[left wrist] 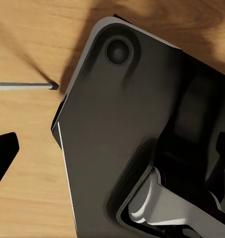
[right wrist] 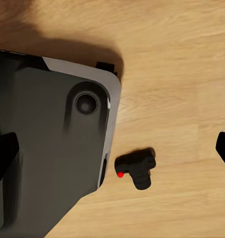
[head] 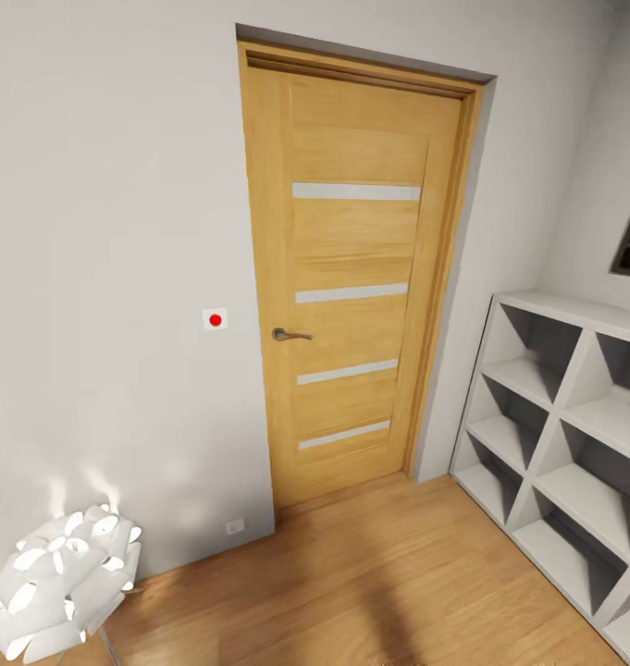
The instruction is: Attach the digital camera to the camera tripod in the bedroom.
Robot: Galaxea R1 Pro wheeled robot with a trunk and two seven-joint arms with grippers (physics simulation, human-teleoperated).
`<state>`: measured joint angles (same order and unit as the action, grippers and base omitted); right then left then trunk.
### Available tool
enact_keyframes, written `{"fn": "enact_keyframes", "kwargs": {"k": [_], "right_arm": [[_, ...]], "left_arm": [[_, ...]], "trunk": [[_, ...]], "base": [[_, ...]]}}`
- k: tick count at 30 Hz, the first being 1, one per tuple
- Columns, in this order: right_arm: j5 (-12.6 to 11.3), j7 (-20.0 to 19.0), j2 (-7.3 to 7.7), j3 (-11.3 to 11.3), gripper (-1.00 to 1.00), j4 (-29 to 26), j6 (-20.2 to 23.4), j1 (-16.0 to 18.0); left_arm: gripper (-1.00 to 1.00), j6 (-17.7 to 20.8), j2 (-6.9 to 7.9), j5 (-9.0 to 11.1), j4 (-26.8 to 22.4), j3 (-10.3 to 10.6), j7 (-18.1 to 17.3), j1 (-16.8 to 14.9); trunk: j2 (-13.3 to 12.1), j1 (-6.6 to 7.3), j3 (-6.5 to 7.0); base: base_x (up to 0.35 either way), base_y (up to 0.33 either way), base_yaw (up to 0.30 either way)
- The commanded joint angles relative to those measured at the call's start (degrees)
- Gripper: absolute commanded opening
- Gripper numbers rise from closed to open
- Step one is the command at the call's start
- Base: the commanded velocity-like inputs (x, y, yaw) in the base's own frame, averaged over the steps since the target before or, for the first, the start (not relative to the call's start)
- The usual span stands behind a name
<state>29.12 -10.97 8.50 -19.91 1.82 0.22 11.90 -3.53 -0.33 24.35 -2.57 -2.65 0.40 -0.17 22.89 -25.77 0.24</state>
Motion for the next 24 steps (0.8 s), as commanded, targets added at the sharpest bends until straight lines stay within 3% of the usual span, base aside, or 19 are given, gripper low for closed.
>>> {"fn": "enact_keyframes", "kwargs": {"k": [1,16,24], "right_arm": [[0.46,-0.11,0.03,-0.48,1.00,0.12,0.03,0.06],[0.41,-0.11,0.03,-0.48,1.00,0.12,-0.04,0.06],[0.41,-0.11,0.03,-0.48,1.00,0.12,-0.04,0.06]], "left_arm": [[1.00,-0.16,-0.02,0.00,0.02,-0.25,0.04,0.00],[1.00,-0.16,-0.10,-0.11,0.02,-0.28,0.04,0.00],[1.00,-0.16,-0.11,-0.36,0.02,-0.09,-0.02,0.00]], "trunk": [[0.04,-0.02,-0.02],[0.04,-0.02,-0.02],[0.04,-0.02,-0.02]], "base": [[0.000,0.000,-0.243],[0.005,0.000,-0.256],[0.254,0.000,-0.259]]}}
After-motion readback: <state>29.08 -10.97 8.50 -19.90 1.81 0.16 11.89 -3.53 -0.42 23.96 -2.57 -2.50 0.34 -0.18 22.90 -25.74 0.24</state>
